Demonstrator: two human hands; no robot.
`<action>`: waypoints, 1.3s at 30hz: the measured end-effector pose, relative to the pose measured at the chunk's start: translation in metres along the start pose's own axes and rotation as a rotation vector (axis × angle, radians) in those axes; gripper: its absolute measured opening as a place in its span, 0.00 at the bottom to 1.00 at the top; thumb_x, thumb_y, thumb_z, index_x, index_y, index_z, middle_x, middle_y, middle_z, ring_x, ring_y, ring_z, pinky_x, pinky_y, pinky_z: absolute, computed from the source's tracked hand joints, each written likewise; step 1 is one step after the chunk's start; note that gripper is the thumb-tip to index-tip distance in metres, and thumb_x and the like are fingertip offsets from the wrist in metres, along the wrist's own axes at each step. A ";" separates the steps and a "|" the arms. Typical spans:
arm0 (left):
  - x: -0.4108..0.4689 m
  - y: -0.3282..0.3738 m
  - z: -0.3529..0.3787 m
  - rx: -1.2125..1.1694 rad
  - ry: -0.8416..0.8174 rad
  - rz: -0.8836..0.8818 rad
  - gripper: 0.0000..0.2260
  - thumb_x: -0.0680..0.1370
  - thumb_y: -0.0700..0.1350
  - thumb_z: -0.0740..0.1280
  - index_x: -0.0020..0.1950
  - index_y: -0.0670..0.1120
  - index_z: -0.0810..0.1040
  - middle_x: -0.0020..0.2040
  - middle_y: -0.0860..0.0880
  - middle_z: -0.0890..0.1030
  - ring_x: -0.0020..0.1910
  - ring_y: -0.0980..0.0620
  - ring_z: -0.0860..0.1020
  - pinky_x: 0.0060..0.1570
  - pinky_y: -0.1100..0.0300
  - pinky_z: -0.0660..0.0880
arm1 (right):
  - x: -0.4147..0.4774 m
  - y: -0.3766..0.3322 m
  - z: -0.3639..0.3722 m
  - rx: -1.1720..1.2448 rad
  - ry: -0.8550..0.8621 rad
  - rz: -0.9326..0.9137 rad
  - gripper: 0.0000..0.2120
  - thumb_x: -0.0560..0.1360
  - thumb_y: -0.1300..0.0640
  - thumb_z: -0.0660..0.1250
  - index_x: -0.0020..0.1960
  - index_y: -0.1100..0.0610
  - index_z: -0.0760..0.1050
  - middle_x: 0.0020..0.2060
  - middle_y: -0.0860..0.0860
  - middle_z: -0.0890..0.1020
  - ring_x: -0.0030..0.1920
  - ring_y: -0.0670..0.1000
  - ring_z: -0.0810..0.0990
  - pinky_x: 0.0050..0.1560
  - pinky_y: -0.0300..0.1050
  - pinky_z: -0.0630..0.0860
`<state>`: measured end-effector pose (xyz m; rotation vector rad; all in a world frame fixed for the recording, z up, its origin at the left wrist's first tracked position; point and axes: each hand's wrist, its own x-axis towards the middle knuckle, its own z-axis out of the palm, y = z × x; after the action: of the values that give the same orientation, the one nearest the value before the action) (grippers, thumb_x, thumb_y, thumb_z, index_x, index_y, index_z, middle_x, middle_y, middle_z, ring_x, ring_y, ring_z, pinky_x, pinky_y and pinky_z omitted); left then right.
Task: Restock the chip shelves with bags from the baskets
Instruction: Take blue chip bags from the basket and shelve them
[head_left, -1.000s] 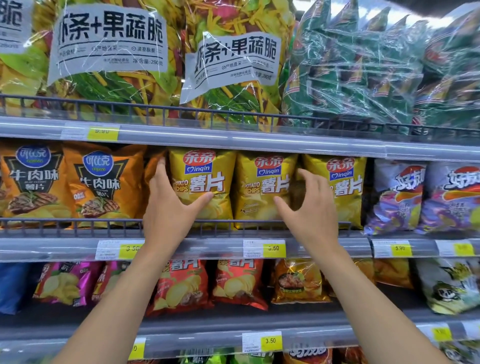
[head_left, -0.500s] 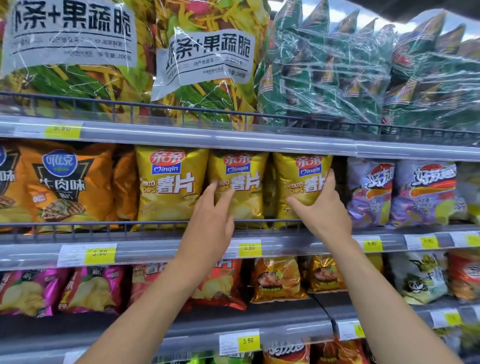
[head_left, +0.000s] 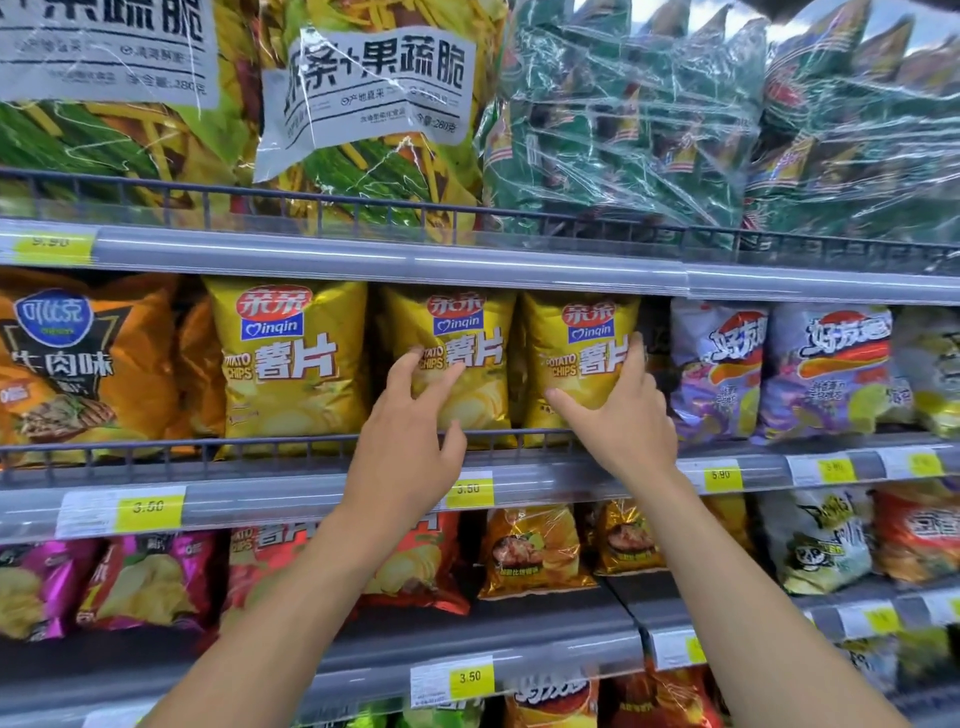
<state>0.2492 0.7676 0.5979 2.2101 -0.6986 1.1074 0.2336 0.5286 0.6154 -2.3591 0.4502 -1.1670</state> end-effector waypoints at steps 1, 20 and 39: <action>0.000 0.001 0.001 0.002 -0.007 0.004 0.26 0.82 0.47 0.67 0.80 0.57 0.67 0.82 0.51 0.57 0.59 0.44 0.81 0.58 0.52 0.81 | 0.001 0.002 -0.001 0.007 -0.007 -0.003 0.59 0.68 0.24 0.67 0.82 0.47 0.37 0.73 0.57 0.69 0.72 0.62 0.69 0.64 0.62 0.72; -0.017 -0.006 -0.007 0.084 -0.024 0.050 0.28 0.82 0.55 0.66 0.82 0.58 0.63 0.84 0.49 0.56 0.82 0.47 0.59 0.64 0.48 0.79 | -0.022 0.017 -0.007 0.032 0.031 -0.074 0.57 0.70 0.27 0.68 0.83 0.48 0.38 0.82 0.54 0.55 0.80 0.60 0.56 0.74 0.65 0.62; -0.138 0.007 0.008 0.027 -0.174 0.178 0.19 0.79 0.50 0.71 0.70 0.52 0.77 0.74 0.48 0.74 0.72 0.45 0.72 0.61 0.46 0.78 | -0.169 0.082 -0.030 -0.236 -0.130 -0.080 0.45 0.75 0.34 0.68 0.83 0.50 0.51 0.81 0.51 0.58 0.80 0.55 0.57 0.74 0.61 0.65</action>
<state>0.1770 0.7843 0.4811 2.3227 -0.9758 1.0208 0.1033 0.5336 0.4766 -2.6597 0.4750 -1.0358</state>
